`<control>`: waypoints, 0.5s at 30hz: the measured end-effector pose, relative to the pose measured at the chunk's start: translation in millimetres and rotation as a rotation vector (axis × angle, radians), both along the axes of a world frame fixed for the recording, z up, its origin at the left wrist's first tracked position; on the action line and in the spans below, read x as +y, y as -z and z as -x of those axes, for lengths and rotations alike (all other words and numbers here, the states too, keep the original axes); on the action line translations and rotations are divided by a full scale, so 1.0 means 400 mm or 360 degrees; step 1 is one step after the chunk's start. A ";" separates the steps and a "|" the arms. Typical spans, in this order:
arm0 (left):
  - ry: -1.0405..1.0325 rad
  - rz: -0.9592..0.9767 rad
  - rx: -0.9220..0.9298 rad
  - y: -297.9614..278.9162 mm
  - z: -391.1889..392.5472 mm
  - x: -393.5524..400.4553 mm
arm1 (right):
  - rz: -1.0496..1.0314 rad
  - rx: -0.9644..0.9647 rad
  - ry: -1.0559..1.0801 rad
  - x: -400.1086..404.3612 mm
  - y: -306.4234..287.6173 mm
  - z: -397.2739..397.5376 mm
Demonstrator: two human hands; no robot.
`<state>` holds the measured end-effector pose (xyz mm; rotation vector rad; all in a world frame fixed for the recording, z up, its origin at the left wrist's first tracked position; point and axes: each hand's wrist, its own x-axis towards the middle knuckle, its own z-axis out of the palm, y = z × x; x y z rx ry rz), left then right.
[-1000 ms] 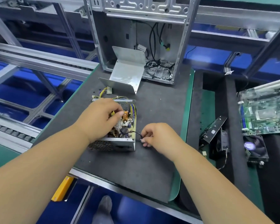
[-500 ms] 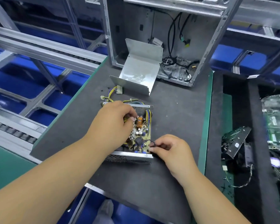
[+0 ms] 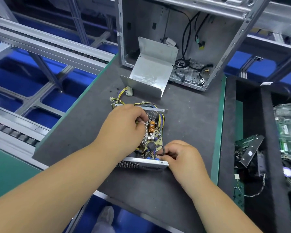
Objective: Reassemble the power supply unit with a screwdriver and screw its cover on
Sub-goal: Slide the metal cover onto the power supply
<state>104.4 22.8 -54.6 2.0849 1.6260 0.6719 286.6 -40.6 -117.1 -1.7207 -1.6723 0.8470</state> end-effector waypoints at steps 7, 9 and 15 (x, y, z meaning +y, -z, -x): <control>-0.0012 0.0032 -0.0022 -0.004 0.000 -0.003 | -0.0062 -0.0350 -0.0138 -0.001 -0.023 0.005; -0.0016 0.0043 -0.0029 -0.005 0.001 -0.005 | -0.0059 -0.0424 -0.0173 0.000 -0.028 0.006; -0.0034 0.0069 -0.0041 -0.008 -0.002 -0.003 | 0.0003 -0.0387 -0.0195 0.013 -0.027 0.004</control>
